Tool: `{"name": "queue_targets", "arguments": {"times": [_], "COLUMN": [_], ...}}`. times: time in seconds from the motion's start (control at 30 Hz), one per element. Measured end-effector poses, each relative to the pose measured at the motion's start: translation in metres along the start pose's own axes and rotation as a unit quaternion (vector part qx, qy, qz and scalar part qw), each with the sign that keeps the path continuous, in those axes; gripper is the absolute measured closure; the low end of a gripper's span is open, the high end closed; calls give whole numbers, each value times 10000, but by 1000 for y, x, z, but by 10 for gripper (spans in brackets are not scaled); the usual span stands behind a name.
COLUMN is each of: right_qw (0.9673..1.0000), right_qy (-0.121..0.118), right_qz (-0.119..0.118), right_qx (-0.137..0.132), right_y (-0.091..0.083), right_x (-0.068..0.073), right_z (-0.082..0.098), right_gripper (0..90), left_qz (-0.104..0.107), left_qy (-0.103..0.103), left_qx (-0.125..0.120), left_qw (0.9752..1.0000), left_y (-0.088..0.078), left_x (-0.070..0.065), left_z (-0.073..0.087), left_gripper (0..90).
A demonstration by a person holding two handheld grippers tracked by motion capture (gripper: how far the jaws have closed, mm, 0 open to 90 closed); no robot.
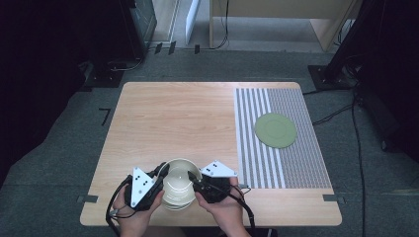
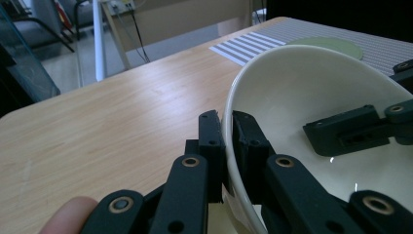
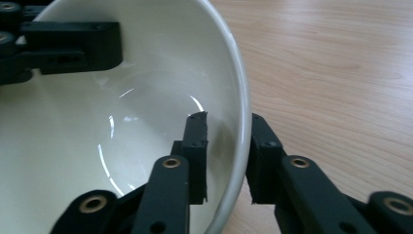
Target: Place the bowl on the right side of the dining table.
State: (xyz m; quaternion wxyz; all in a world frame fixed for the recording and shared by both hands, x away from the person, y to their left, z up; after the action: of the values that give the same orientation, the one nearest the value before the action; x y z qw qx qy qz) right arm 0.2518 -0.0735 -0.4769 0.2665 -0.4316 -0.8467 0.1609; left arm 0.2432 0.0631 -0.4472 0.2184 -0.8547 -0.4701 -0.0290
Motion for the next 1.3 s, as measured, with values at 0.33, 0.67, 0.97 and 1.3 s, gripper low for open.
{"name": "queue_targets", "arguments": {"times": [0.33, 0.67, 0.97, 1.3], "right_qw": [9983, 9923, 9882, 9848], "right_qy": [-143, -472, -456, -331], "right_qz": [265, 474, 617, 799], "right_qx": [-492, -1043, -1324, -1508], "right_y": [-8, -22, -35, -47], "right_x": [-2, 0, -14, -32], "right_z": [-8, -23, -36, -46], "right_gripper": [846, 843, 842, 842], "left_qz": [-150, 161, 429, 526], "left_qy": [-62, -1053, -1409, -1559], "left_qx": [-291, -729, -798, -1015], "left_qw": [9994, 9916, 9859, 9811], "left_y": [-5, -19, -20, -27], "left_x": [-6, 16, 22, 33], "left_z": [-4, -8, -10, -8], "left_gripper": [832, 410, 74, 0]}}
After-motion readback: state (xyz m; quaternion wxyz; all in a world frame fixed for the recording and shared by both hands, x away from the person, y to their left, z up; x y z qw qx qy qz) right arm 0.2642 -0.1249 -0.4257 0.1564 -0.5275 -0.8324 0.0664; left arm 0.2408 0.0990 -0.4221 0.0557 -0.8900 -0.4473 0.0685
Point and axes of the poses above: each handheld gripper's, and its own axes: y roughly forward along the jaws, z roughly out of its underside, x roughly to its left, the point moved 7 cm from there along y, roughly forward along the jaws, and after that the axes turned 6 degrees about y, right-handed, at the moved point
